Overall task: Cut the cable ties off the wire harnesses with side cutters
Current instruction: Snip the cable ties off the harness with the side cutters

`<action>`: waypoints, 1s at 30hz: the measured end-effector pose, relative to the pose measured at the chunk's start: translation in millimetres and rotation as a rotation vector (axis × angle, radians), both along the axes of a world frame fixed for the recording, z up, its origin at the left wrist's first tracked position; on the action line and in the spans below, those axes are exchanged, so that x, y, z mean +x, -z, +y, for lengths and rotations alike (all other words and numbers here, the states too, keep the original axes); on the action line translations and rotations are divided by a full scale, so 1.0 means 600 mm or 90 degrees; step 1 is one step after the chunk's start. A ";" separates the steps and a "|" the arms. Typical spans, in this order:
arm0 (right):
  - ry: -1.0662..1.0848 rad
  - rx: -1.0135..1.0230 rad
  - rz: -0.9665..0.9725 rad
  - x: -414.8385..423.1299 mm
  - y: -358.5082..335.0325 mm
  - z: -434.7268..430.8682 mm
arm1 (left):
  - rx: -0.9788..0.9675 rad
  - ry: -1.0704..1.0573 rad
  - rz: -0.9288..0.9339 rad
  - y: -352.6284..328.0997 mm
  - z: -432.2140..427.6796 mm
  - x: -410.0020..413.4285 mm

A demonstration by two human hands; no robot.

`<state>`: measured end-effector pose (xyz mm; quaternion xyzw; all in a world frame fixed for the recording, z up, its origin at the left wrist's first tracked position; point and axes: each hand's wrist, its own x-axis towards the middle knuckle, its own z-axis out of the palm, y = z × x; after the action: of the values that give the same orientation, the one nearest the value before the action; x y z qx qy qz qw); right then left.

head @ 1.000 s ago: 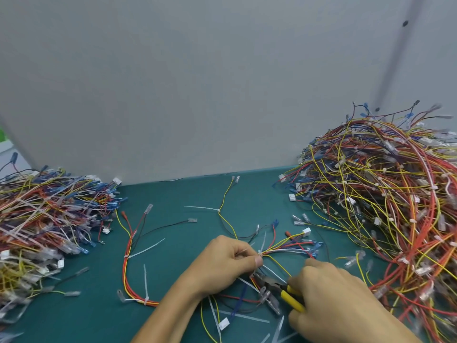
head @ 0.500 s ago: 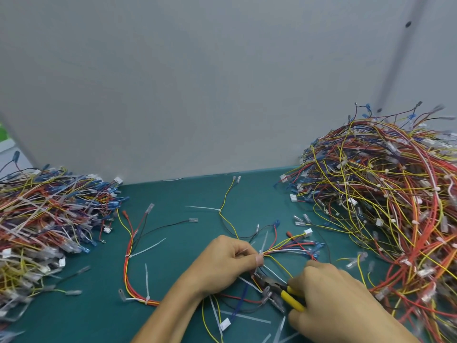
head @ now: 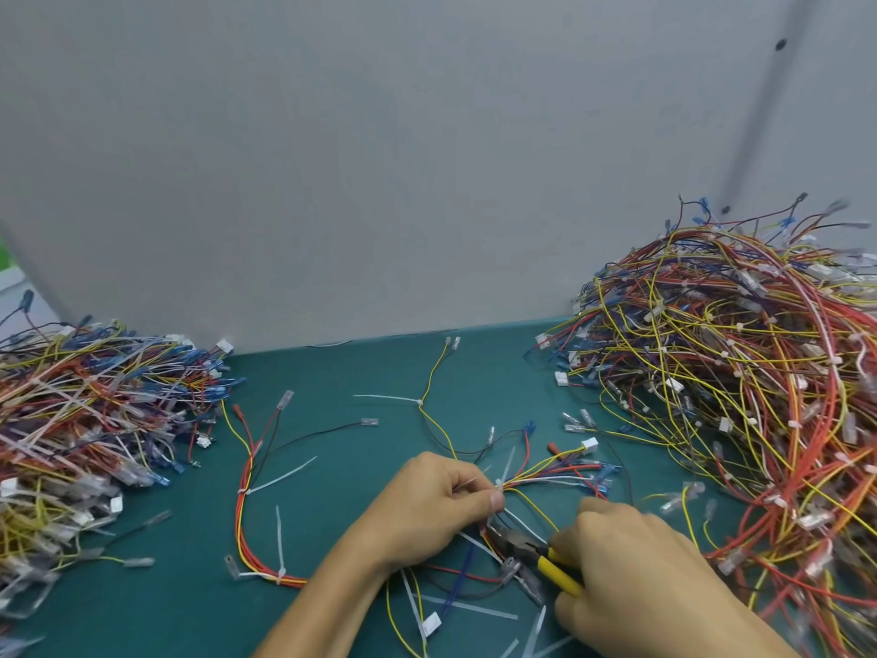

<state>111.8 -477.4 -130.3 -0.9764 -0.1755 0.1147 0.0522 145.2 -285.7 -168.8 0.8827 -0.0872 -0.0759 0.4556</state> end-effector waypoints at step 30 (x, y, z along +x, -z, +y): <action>0.099 0.399 0.075 0.022 -0.005 -0.024 | -0.455 -0.172 0.039 -0.038 0.037 -0.008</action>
<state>124.8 -492.0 -127.0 -0.9150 -0.1236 0.1071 0.3689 140.1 -263.8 -146.2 0.6692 0.0223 -0.0063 0.7427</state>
